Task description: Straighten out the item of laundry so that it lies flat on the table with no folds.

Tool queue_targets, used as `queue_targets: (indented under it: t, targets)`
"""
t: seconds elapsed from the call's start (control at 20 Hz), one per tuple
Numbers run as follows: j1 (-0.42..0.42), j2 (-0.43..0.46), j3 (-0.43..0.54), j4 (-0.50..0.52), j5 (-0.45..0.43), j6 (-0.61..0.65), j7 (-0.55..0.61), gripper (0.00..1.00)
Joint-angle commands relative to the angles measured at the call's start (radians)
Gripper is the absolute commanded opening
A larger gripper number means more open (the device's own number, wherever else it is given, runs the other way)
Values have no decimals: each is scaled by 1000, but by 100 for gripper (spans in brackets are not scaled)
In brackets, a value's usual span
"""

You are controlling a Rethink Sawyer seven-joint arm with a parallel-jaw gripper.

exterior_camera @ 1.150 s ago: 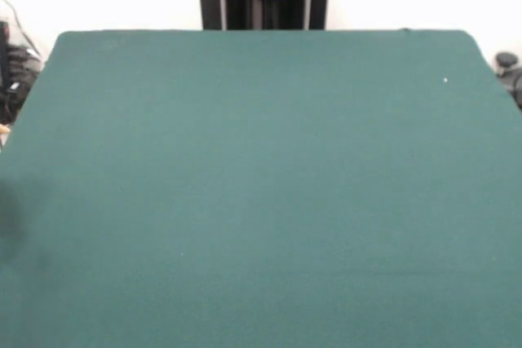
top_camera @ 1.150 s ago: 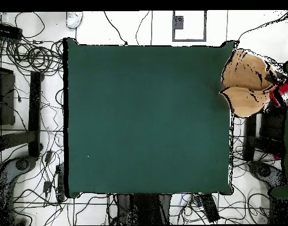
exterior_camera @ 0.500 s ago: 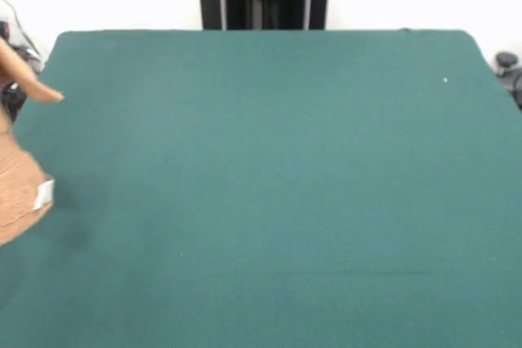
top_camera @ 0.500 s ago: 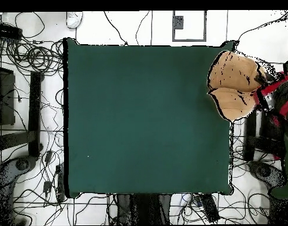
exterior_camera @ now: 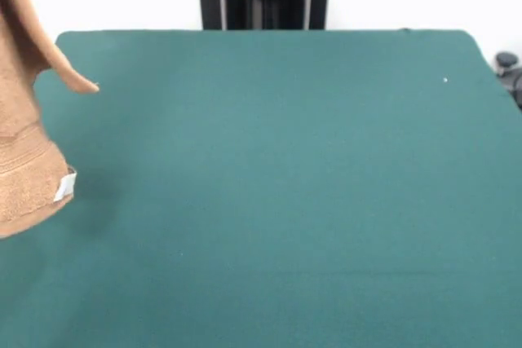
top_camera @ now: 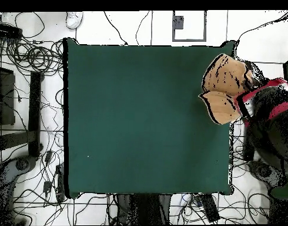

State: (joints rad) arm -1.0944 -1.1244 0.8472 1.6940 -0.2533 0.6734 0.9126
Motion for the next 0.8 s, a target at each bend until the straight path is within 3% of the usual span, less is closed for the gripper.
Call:
queue_targets:
  t: [0.05,0.4,0.65,0.8]
  targets:
    - [159,-87,-166,223,32,-76,423,0]
    - [403,-76,-362,184,-32,-87,643,0]
    - [589,9,-523,77,-126,-46,792,0]
    - [596,42,-521,78,-8,15,790,0]
